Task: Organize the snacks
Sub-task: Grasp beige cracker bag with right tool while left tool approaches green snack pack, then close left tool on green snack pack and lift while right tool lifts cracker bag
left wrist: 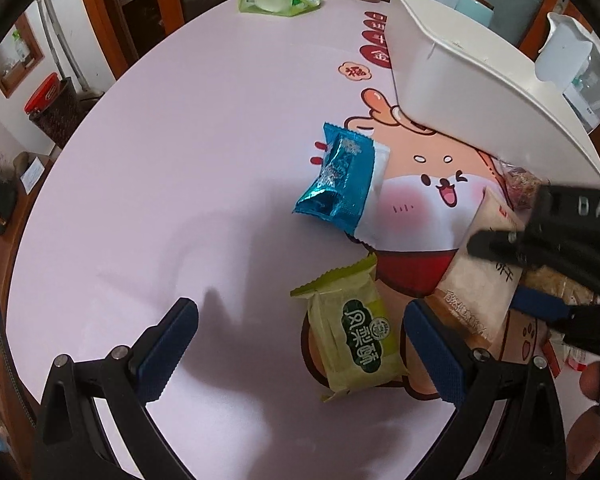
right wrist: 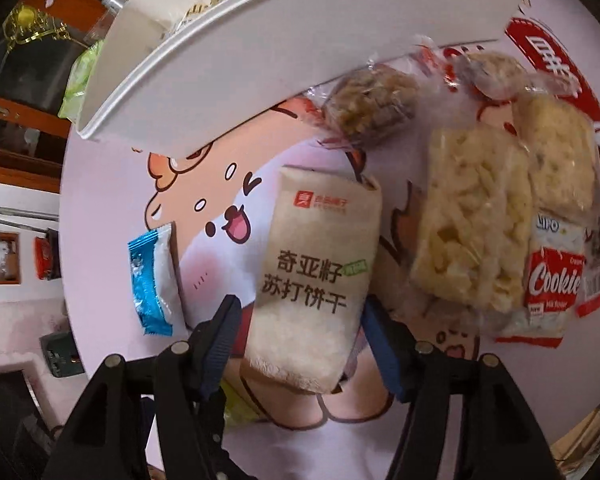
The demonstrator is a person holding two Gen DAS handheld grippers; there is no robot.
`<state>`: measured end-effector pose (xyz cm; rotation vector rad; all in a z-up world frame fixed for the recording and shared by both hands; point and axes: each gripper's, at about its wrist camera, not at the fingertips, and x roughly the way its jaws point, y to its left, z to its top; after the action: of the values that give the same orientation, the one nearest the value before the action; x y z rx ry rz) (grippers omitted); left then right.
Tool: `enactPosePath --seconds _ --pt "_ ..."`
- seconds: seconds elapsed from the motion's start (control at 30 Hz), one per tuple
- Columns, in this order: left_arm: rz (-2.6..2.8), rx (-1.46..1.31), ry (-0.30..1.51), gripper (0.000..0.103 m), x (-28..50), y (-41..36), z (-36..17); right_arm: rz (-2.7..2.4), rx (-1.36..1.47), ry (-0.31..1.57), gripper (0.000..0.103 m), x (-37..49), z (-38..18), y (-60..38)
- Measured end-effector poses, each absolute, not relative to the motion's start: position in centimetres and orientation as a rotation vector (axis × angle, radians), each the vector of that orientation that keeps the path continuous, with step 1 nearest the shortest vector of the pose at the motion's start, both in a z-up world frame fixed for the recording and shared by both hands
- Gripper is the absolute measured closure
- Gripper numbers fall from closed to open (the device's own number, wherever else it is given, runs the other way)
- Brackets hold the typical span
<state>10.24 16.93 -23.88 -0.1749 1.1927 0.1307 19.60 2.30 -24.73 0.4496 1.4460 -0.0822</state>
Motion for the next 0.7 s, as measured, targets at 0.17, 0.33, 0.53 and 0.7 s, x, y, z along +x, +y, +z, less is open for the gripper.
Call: enactPosePath --seconds 0.17,0.33,0.53,0.7 --pt "0.139 -0.182 1.209 0.001 10.2 17.3 -24.4 -0.089 0.212 1.446 0.038 20.3 -24.6 5.4" --pt "0.141 -0.184 1.213 0.001 10.5 17.4 -24.4 -0.058 0.056 1.428 0.04 19.9 -24.5 7.9" --pt "0.128 -0.215 1.221 0.008 10.7 17.7 -24.6 -0.019 0.035 1.412 0.043 18.7 -24.2 7.3" --pt "0.076 -0.15 1.199 0.048 10.5 16.0 -24.0 0.015 0.027 1.405 0.043 16.7 -23.7 4.4"
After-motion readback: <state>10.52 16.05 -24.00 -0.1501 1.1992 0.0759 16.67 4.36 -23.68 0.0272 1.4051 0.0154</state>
